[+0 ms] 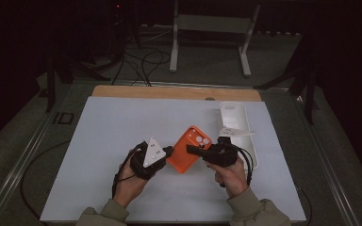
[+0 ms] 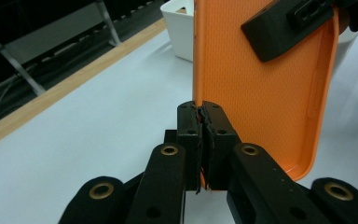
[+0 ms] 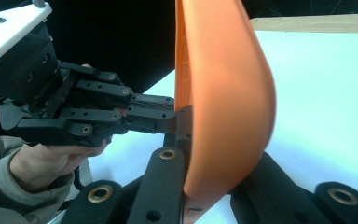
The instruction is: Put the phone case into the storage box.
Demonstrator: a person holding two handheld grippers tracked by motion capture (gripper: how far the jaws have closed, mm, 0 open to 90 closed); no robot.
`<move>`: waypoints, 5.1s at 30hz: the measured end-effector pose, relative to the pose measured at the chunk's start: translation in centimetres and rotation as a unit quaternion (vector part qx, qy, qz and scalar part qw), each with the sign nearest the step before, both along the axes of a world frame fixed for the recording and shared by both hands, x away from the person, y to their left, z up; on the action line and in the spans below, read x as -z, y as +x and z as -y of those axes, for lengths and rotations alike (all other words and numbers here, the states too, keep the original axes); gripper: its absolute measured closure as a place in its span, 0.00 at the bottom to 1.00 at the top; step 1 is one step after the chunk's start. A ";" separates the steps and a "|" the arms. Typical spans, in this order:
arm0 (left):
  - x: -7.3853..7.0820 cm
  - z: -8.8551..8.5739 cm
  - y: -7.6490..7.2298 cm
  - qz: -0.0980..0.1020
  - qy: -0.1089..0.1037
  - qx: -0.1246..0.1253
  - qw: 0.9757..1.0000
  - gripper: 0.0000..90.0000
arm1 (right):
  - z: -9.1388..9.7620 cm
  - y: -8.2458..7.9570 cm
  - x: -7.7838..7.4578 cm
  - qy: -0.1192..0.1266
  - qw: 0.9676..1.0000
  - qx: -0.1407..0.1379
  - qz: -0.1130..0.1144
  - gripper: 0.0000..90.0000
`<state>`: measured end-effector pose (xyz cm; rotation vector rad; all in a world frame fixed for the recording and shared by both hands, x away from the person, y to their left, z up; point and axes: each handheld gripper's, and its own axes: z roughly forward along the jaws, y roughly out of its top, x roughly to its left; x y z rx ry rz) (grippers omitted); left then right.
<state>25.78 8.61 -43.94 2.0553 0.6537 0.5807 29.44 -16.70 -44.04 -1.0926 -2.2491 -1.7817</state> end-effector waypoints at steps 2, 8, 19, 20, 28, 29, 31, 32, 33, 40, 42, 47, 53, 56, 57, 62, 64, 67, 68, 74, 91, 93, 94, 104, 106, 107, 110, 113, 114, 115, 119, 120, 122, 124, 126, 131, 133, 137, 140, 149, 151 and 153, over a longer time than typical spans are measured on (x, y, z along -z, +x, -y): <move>0.0 -0.1 0.1 -0.009 -0.002 0.001 1.000 0.93 | 0.0 0.0 0.1 0.000 1.000 -0.002 0.003 0.95; -0.2 -0.7 0.4 -0.042 -0.029 0.011 0.999 0.61 | -0.1 -0.1 0.1 -0.002 1.000 -0.003 0.004 0.95; -0.7 -1.8 0.8 -0.097 -0.081 0.034 0.991 0.17 | 0.3 -0.2 0.3 -0.006 1.000 0.002 0.008 0.95; -0.7 -1.9 0.8 -0.101 -0.086 0.038 0.990 0.17 | 0.3 -0.2 0.3 -0.007 1.000 0.002 0.009 0.95; -0.8 -2.3 1.1 -0.112 -0.091 0.051 0.988 0.15 | 0.2 -0.5 0.0 -0.015 1.000 -0.007 0.017 0.95; -0.8 -2.4 1.1 -0.114 -0.093 0.055 0.988 0.15 | 0.2 -0.6 0.0 -0.016 1.000 -0.008 0.019 0.95; -0.8 -2.5 1.2 -0.117 -0.094 0.060 0.987 0.14 | 0.1 -0.7 -0.1 -0.018 0.999 -0.012 0.023 0.95; -0.8 -2.6 1.2 -0.117 -0.094 0.062 0.987 0.13 | 0.2 -0.8 -0.2 -0.019 0.999 -0.013 0.024 0.95; -0.8 -2.6 1.2 -0.118 -0.094 0.063 0.987 0.13 | 0.1 -0.9 -0.2 -0.017 0.999 -0.015 0.027 0.95; -0.5 -3.0 1.3 -0.120 -0.097 0.078 0.985 0.12 | 0.1 -1.4 -0.5 -0.016 0.999 -0.030 0.037 0.95; -0.5 -3.0 1.3 -0.120 -0.098 0.080 0.985 0.12 | 0.1 -1.5 -0.6 -0.016 0.998 -0.035 0.041 0.95; -0.4 -2.9 1.2 -0.122 -0.099 0.089 0.984 0.12 | 0.0 -1.8 -0.8 -0.015 0.998 -0.045 0.049 0.95; -0.4 -2.7 1.2 -0.123 -0.096 0.097 0.983 0.13 | -0.1 -2.1 -1.2 -0.009 0.997 -0.058 0.058 0.95; -0.3 -2.6 1.2 -0.123 -0.096 0.101 0.982 0.14 | -0.2 -2.2 -1.3 -0.008 0.996 -0.062 0.058 0.95; -0.2 -2.5 1.1 -0.124 -0.096 0.107 0.982 0.14 | -0.3 -2.3 -1.3 -0.005 0.996 -0.066 0.059 0.95; -0.1 -2.3 1.1 -0.126 -0.094 0.112 0.981 0.17 | -0.4 -2.3 -1.3 -0.001 0.995 -0.075 0.060 0.95; -0.1 -2.3 1.1 -0.127 -0.095 0.116 0.980 0.18 | -0.5 -2.3 -1.3 -0.001 0.995 -0.078 0.061 0.95; 0.0 -2.1 1.0 -0.131 -0.096 0.133 0.978 0.20 | -0.7 -2.4 -1.4 0.001 0.994 -0.089 0.067 0.95; 0.0 -2.1 1.0 -0.131 -0.096 0.133 0.978 0.21 | -0.7 -2.4 -1.4 0.001 0.994 -0.089 0.067 0.95; 0.1 -2.1 1.0 -0.136 -0.103 0.154 0.973 0.34 | -0.9 -2.6 -1.4 0.000 0.992 -0.103 0.075 0.95; 0.5 -1.8 0.9 -0.165 -0.114 0.231 0.952 0.83 | -0.9 -2.6 -1.1 0.010 0.988 -0.136 0.077 0.95; 0.6 -1.8 0.8 -0.165 -0.114 0.231 0.952 0.84 | -0.9 -2.6 -1.1 0.011 0.988 -0.137 0.076 0.95; 0.7 -1.8 0.8 -0.166 -0.117 0.231 0.952 0.85 | -0.9 -2.5 -1.0 0.014 0.987 -0.139 0.074 0.94; 1.7 -1.9 0.6 -0.168 -0.132 0.230 0.949 0.91 | -1.0 -2.1 -0.5 0.015 0.988 -0.141 0.066 0.88; 1.8 -1.9 0.6 -0.166 -0.132 0.228 0.950 0.91 | -1.0 -2.1 -0.5 0.014 0.988 -0.139 0.065 0.86; 1.7 -2.0 0.6 -0.161 -0.132 0.227 0.952 0.91 | -1.0 -2.1 -0.4 0.012 0.988 -0.137 0.066 0.85; 1.7 -1.9 0.5 -0.160 -0.130 0.225 0.952 0.95 | -1.1 -2.0 -0.3 0.010 0.989 -0.134 0.060 0.81; 1.6 -1.9 0.5 -0.153 -0.129 0.218 0.955 0.95 | -1.3 -2.1 -0.4 -0.002 0.990 -0.123 0.070 0.76; 1.6 -1.9 0.5 -0.153 -0.129 0.218 0.955 0.95 | -1.3 -2.1 -0.4 -0.002 0.990 -0.123 0.070 0.76; 1.6 -1.9 0.5 -0.150 -0.129 0.214 0.956 0.95 | -1.3 -2.2 -0.5 -0.005 0.990 -0.118 0.074 0.68; 1.5 -2.2 0.5 -0.144 -0.130 0.207 0.959 0.95 | -1.4 -2.3 -0.7 -0.019 0.991 -0.106 0.076 0.50; 1.5 -2.2 0.5 -0.144 -0.130 0.207 0.959 0.95 | -1.4 -2.3 -0.7 -0.019 0.991 -0.106 0.076 0.50; 1.4 -2.3 0.5 -0.142 -0.133 0.203 0.960 0.95 | -1.4 -2.3 -0.6 -0.028 0.992 -0.095 0.076 0.42; 1.3 -2.4 0.5 -0.140 -0.133 0.199 0.961 0.95 | -1.4 -2.3 -0.6 -0.032 0.993 -0.090 0.075 0.37; 1.3 -2.5 0.5 -0.137 -0.132 0.194 0.962 0.95 | -1.4 -2.4 -0.7 -0.041 0.993 -0.077 0.080 0.29; 1.2 -2.7 0.5 -0.132 -0.134 0.182 0.965 0.95 | -1.6 -2.4 -0.7 -0.072 0.992 -0.050 0.092 0.17; 1.2 -2.7 0.5 -0.129 -0.134 0.178 0.966 0.95 | -1.6 -2.5 -0.7 -0.073 0.992 -0.046 0.089 0.16; 1.1 -2.8 0.5 -0.123 -0.136 0.164 0.969 0.95 | -1.3 -2.5 -0.6 -0.076 0.992 -0.035 0.091 0.12; 1.1 -2.9 0.5 -0.121 -0.136 0.159 0.970 0.95 | -1.3 -2.5 -0.6 -0.080 0.992 -0.028 0.092 0.12; 1.0 -3.2 0.5 -0.107 -0.138 0.129 0.976 0.95 | -1.3 -2.7 -0.8 -0.085 0.991 -0.019 0.103 0.11; 0.9 -3.3 0.5 -0.104 -0.142 0.121 0.977 0.95 | -1.3 -2.8 -0.9 -0.088 0.990 -0.016 0.106 0.11; 0.9 -3.4 0.6 -0.100 -0.143 0.108 0.979 0.95 | -1.4 -2.8 -0.9 -0.088 0.990 -0.013 0.107 0.11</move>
